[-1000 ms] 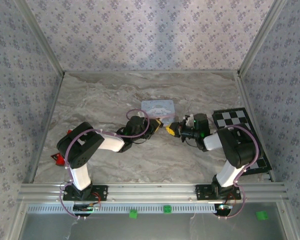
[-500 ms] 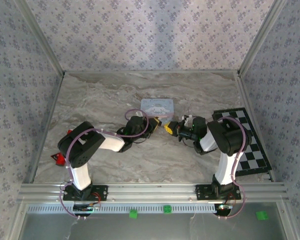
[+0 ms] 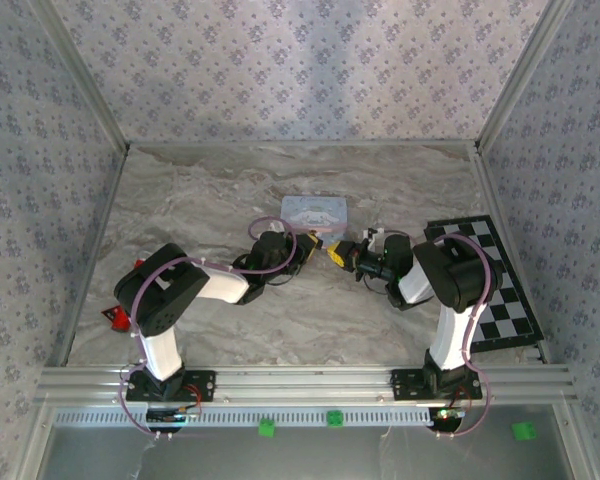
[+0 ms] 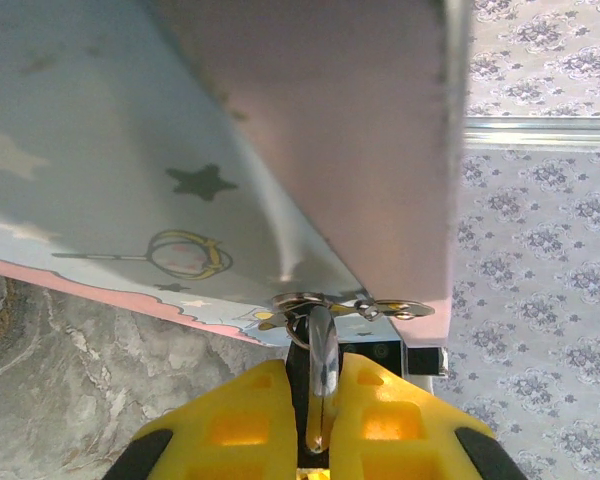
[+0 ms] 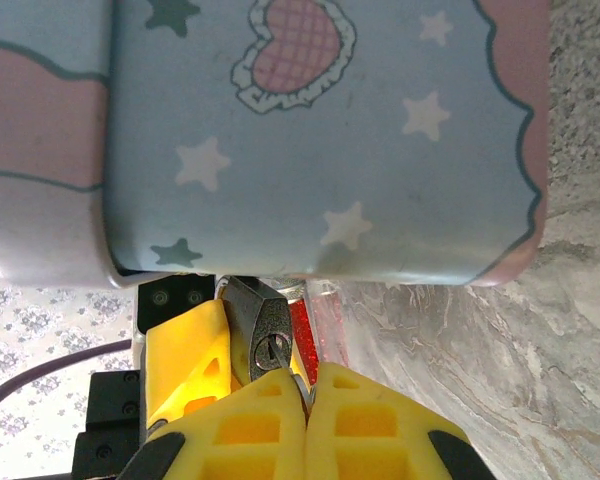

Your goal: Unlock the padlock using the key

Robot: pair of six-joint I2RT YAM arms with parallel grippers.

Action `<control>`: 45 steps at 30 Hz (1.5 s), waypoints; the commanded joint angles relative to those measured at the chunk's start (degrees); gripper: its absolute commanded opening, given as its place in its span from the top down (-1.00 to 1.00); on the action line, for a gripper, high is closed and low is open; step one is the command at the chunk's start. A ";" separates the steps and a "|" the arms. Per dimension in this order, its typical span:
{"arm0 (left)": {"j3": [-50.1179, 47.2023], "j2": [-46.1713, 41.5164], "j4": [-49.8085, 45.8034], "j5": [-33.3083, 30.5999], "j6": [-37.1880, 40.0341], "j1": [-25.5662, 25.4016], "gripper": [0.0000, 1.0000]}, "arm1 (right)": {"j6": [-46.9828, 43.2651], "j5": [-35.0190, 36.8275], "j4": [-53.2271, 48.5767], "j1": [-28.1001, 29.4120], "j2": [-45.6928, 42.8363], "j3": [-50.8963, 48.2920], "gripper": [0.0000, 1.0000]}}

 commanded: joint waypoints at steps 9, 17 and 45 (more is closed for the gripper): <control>4.17 -2.83 9.23 17.75 -0.93 -5.10 1.00 | -2.53 -0.33 3.84 5.04 -1.76 6.93 1.00; 4.05 -3.61 7.89 17.63 -0.08 -5.07 1.00 | -2.83 -0.79 3.88 4.02 -1.36 6.32 1.00; -0.10 0.42 1.20 13.90 4.25 -2.62 0.49 | -3.28 5.01 3.88 8.88 -2.17 -1.02 1.00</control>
